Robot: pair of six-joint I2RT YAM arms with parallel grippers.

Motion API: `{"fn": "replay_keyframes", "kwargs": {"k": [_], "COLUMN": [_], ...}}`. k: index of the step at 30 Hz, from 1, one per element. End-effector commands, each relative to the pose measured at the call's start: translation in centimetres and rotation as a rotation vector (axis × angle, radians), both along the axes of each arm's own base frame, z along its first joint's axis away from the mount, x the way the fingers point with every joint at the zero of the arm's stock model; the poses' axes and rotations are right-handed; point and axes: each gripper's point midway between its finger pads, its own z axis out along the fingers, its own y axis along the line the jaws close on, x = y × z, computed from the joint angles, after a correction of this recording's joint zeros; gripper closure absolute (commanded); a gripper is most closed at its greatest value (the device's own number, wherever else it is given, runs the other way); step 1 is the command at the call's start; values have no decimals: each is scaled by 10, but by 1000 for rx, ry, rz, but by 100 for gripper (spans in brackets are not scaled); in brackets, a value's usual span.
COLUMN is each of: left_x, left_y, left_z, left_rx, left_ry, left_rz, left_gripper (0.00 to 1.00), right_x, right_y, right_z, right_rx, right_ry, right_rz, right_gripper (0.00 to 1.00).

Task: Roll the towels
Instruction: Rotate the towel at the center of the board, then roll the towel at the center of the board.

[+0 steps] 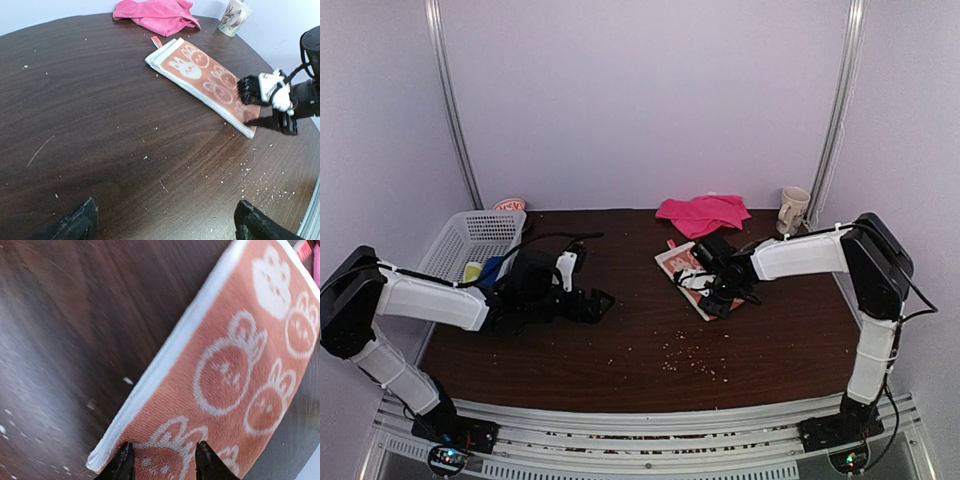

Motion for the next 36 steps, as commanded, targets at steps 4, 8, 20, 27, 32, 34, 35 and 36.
{"fn": "replay_keyframes", "kwargs": {"k": [4, 8, 20, 27, 32, 34, 35, 36], "left_x": [0, -1, -2, -6, -6, -3, -2, -3], "left_y": [3, 7, -54, -101, -125, -134, -139, -143], "left_z": [26, 31, 53, 39, 6, -6, -10, -18], "left_rx": [33, 126, 346, 495, 595, 618, 619, 620], "left_ry": [-175, -326, -658, -833, -870, -864, -866, -869], "left_rz": [-44, -96, -427, -664, -779, -787, -792, -803], "left_gripper": [2, 2, 2, 2, 2, 2, 2, 2], "right_x": [-14, -3, -26, -32, -34, -34, -34, -35], "right_y": [85, 102, 7, -53, -57, -50, -48, -46], "right_z": [8, 56, 117, 106, 84, 81, 78, 75], "right_rx": [125, 200, 248, 274, 258, 291, 302, 305], "right_ry": [94, 31, -232, -434, -464, -420, -401, -391], "right_rz": [126, 158, 339, 499, 529, 540, 546, 552], "right_gripper": [56, 51, 0, 0, 0, 3, 4, 5]}}
